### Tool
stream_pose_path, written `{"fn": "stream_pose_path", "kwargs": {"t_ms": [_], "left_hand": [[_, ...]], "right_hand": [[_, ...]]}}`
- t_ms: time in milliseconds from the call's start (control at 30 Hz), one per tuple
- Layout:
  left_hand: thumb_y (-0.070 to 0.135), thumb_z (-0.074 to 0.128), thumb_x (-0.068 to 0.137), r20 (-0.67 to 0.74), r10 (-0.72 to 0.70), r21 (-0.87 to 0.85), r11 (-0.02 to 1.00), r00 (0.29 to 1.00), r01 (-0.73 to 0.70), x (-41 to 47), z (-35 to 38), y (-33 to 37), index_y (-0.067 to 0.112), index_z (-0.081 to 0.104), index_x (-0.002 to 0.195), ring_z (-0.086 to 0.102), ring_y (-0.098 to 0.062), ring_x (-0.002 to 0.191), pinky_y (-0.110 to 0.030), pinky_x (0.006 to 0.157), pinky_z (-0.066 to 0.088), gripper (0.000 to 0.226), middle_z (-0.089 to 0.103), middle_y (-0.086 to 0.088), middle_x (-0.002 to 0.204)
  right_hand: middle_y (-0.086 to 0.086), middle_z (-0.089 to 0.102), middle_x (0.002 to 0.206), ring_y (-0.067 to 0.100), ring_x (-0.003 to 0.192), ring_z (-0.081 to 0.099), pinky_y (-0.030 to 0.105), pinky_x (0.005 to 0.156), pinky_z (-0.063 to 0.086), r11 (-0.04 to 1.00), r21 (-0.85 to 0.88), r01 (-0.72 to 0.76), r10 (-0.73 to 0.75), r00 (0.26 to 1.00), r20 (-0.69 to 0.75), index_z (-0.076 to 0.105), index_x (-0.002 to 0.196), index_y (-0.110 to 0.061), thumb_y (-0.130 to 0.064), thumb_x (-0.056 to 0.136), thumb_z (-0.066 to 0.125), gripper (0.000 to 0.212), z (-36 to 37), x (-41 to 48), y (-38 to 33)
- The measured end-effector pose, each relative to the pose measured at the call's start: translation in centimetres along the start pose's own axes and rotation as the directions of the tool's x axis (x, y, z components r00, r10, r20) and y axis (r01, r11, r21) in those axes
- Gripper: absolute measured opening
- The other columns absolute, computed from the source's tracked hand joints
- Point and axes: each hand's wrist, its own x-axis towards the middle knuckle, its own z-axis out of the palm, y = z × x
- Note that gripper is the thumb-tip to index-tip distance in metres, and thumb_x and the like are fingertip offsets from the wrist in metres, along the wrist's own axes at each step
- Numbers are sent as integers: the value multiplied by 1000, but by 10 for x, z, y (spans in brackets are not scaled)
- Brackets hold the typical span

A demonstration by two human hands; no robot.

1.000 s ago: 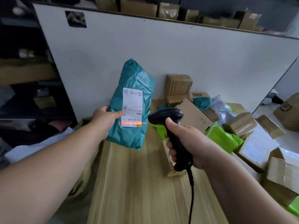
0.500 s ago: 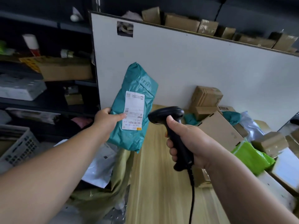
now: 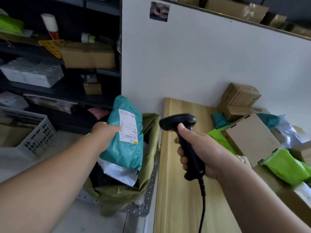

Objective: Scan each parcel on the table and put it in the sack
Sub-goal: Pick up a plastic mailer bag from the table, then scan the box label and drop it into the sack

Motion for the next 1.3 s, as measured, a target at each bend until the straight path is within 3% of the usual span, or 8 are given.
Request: {"fn": "stream_pose_path", "kwargs": {"t_ms": [133, 233, 400, 600, 800, 1000, 1100, 1300], "left_hand": [[16, 69, 86, 19, -99, 133, 987, 995, 96, 18, 7, -31, 0, 59, 118, 63, -32, 93, -40, 86, 50, 37, 65, -19, 107], [22, 66, 88, -3, -111, 332, 937, 994, 106, 21, 12, -40, 0, 55, 120, 58, -28, 84, -35, 79, 47, 40, 62, -15, 95], [52, 65, 79, -42, 114, 855, 518, 993, -23, 15, 27, -31, 18, 42, 134, 46, -35, 122, -44, 99, 38, 69, 51, -13, 133], [57, 58, 82, 311, 409, 862, 260, 858, -436, -24, 111, -6, 20, 26, 147, 35, -31, 134, -45, 100, 36, 81, 37, -9, 148], [59, 56, 84, 583, 284, 657, 386, 761, -647, -105, 232, -5, 23, 16, 151, 30, -26, 140, -42, 110, 32, 86, 27, -5, 155], [58, 63, 81, 648, 62, 585, 597, 759, -549, -156, 338, -33, 20, 13, 152, 39, -25, 135, -38, 107, 37, 94, 33, -7, 153], [56, 65, 80, 592, 8, 580, 690, 806, -433, -168, 375, -50, 16, 23, 147, 48, -24, 126, -29, 94, 39, 88, 45, -6, 144], [54, 72, 74, 412, 51, 558, 775, 910, -296, -179, 418, -69, 22, 12, 150, 44, -27, 126, -34, 101, 39, 102, 40, -7, 142]], "right_hand": [[5, 56, 59, 18, 46, 50, 28, 45, 45, 999, 6, -48, 48, 999, -5, 59, 98, -7, -58, 86, 63, 53, -1, 13, 15], [5, 56, 60, 19, 47, 51, 29, 45, 46, 998, 5, -68, 68, 997, -25, 59, 100, -7, -58, 86, 63, 53, -9, 19, 27], [4, 56, 60, 19, 48, 51, 29, 47, 46, 996, 22, -83, 85, 994, -74, 59, 100, -8, -60, 86, 64, 54, -32, 19, 41], [5, 57, 59, 19, 46, 51, 28, 46, 45, 993, 107, -52, 71, 981, -183, 58, 97, -8, -59, 85, 67, 53, -87, 0, 63], [6, 52, 58, 20, 44, 48, 27, 44, 42, 984, 180, -10, 64, 953, -298, 53, 90, -11, -53, 89, 65, 43, -174, -29, 96], [4, 54, 57, 21, 45, 50, 30, 44, 41, 975, 223, -6, 94, 918, -386, 55, 97, -9, -47, 89, 67, 40, -267, -42, 136], [4, 60, 59, 20, 49, 57, 30, 43, 45, 982, 189, 11, 79, 884, -461, 57, 100, -9, -40, 90, 69, 34, -302, -31, 155], [10, 70, 102, 20, 82, 60, 46, 87, 54, 987, 158, -2, 76, 881, -467, 64, 96, -23, -43, 91, 67, 21, -335, 7, 187]]}}
